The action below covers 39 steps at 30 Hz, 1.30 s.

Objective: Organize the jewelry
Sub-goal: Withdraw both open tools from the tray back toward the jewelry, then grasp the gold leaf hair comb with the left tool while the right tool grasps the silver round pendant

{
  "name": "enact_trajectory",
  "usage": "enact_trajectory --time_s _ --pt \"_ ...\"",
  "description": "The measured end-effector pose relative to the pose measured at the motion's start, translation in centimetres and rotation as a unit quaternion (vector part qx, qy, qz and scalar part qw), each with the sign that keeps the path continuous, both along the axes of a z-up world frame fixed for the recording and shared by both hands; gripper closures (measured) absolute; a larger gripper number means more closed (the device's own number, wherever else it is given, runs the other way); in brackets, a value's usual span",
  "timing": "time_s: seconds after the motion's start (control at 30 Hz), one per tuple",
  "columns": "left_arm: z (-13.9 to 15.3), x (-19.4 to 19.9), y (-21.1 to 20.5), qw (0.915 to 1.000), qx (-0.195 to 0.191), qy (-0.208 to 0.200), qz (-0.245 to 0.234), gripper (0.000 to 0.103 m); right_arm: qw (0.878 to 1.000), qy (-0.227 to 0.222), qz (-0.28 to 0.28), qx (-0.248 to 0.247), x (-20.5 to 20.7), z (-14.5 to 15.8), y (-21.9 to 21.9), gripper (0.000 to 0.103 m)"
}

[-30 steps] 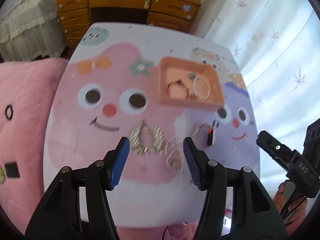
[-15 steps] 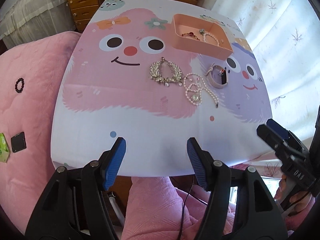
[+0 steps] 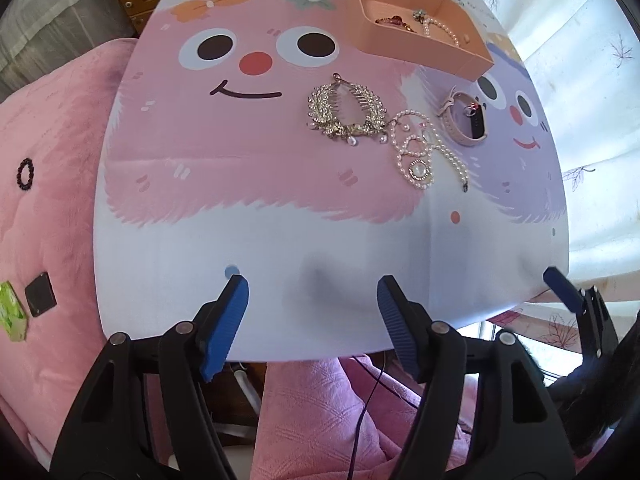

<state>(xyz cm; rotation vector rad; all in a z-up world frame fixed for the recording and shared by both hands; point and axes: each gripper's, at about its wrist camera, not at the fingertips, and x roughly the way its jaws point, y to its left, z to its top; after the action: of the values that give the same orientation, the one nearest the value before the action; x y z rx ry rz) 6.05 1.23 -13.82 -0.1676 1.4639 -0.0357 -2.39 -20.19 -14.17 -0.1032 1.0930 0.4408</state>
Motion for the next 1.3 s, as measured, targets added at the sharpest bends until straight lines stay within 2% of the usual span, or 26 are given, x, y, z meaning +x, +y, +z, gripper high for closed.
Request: enact_trajectory --time_s 0.17,0.3,0.37,0.43,0.53,0.63,0.73,0.9,1.13,1.3 --pt "-1.5 4.2 -0.3 0.9995 0.001 0.019 -0.024 0.034 0.999 -0.008 0.014 0.035 0.8 -1.4 2.6 0.017" --pt "-2.4 7.9 -0.9 0.9981 0.003 0.024 -0.057 0.033 0.999 -0.028 0.003 0.025 2.3 -2.7 4.9 0.019" --pt "-2.8 9.5 -1.3 0.9971 0.002 0.022 -0.072 0.033 0.999 -0.039 -0.016 0.026 3.1 -3.3 5.9 0.028" --pt "-3.2 11.1 -1.6 0.9959 0.003 0.022 -0.088 0.033 0.998 -0.043 -0.043 0.018 4.1 -3.9 6.6 0.044" --pt "-4.0 13.1 -2.1 0.9941 -0.002 0.017 -0.107 0.033 0.993 -0.048 -0.11 -0.004 6.1 -5.1 7.3 0.061" --pt "-4.7 14.7 -2.5 0.9927 -0.005 0.007 -0.121 0.033 0.986 -0.045 -0.159 -0.007 7.9 -6.1 7.5 0.069" --pt "-5.6 15.8 -2.6 0.9916 -0.008 0.002 -0.129 0.033 0.982 -0.049 -0.181 -0.015 9.2 -6.8 7.7 0.077" --pt "-7.0 16.4 -2.5 0.9905 -0.023 0.01 -0.135 0.033 0.983 -0.043 -0.177 -0.03 10.7 -8.0 8.9 0.084" --pt "-6.8 15.9 -3.1 0.9888 -0.008 -0.026 -0.147 0.031 0.987 -0.034 -0.147 -0.059 11.7 -9.3 10.7 0.087" --pt "-7.0 16.5 -4.4 0.9858 0.018 -0.036 -0.163 0.026 0.982 -0.02 -0.185 -0.035 12.4 -9.8 9.9 0.087"
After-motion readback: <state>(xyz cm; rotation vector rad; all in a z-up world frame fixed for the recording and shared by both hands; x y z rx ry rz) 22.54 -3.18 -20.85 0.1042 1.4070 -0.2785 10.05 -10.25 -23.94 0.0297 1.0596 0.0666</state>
